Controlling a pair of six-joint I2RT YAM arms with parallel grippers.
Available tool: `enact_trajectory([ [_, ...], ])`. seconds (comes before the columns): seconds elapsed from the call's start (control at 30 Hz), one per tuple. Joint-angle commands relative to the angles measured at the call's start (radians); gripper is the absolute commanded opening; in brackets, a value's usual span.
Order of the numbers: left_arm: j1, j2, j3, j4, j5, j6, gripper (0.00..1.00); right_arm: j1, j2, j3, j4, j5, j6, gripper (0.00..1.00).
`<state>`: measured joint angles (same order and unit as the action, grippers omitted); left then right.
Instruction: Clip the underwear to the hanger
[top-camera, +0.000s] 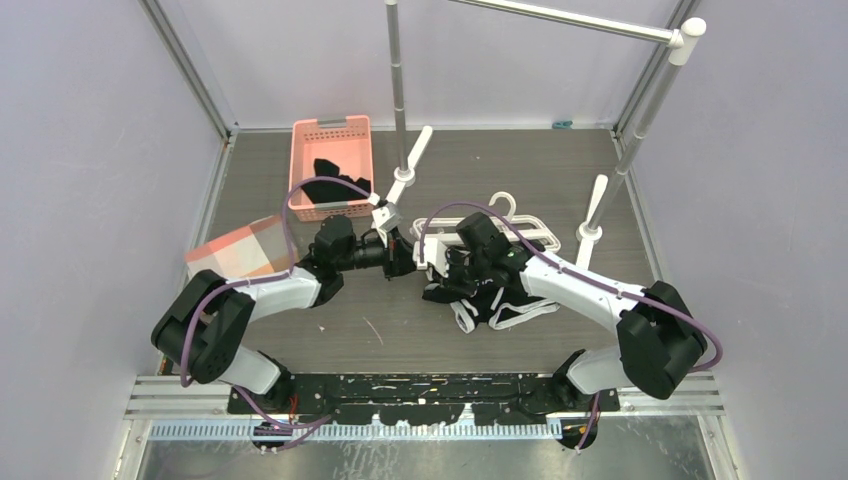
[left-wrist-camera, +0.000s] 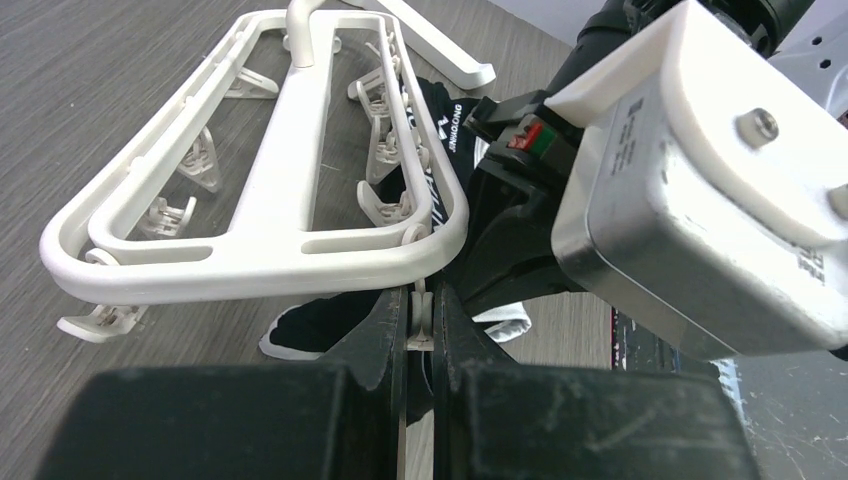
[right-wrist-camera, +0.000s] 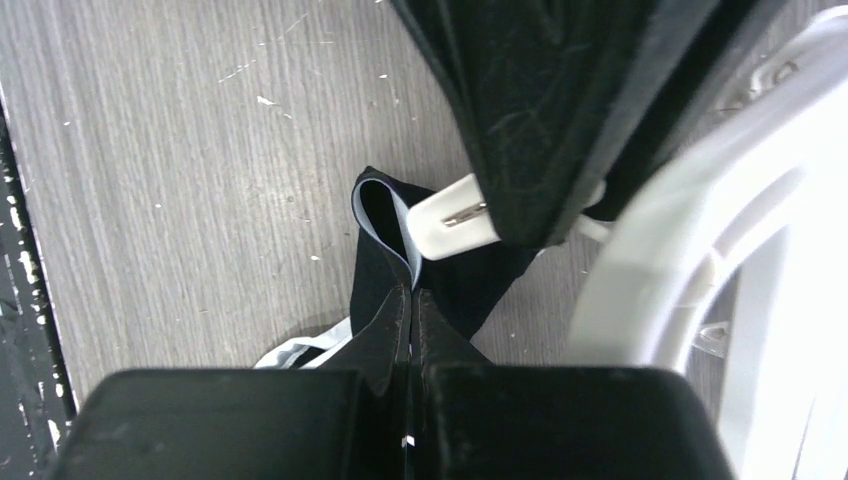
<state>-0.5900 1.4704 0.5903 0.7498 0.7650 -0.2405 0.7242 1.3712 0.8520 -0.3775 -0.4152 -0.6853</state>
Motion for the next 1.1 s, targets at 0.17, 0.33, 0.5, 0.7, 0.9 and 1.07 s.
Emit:
enact_trajectory([
  [0.17,-0.010,-0.050,0.022,-0.025,-0.026,0.055,0.00,0.002,-0.033,-0.004,0.061,0.019,0.009,0.04],
  [0.33,-0.009,-0.078,0.029,-0.103,-0.093,0.106,0.00,0.003,0.000,0.011,-0.031,0.024,-0.056,0.12],
  [0.5,-0.009,-0.080,0.048,-0.129,-0.087,0.117,0.00,0.002,0.013,0.031,-0.067,-0.039,-0.095,0.29],
  [0.7,-0.009,-0.091,0.043,-0.144,-0.090,0.129,0.00,0.000,0.051,0.069,-0.117,-0.064,-0.153,0.40],
  [0.9,-0.009,-0.096,0.043,-0.152,-0.094,0.134,0.00,0.001,0.105,0.108,-0.140,-0.069,-0.182,0.42],
  [1.07,-0.010,-0.098,0.042,-0.153,-0.095,0.137,0.00,0.001,0.118,0.114,-0.110,-0.087,-0.183,0.42],
])
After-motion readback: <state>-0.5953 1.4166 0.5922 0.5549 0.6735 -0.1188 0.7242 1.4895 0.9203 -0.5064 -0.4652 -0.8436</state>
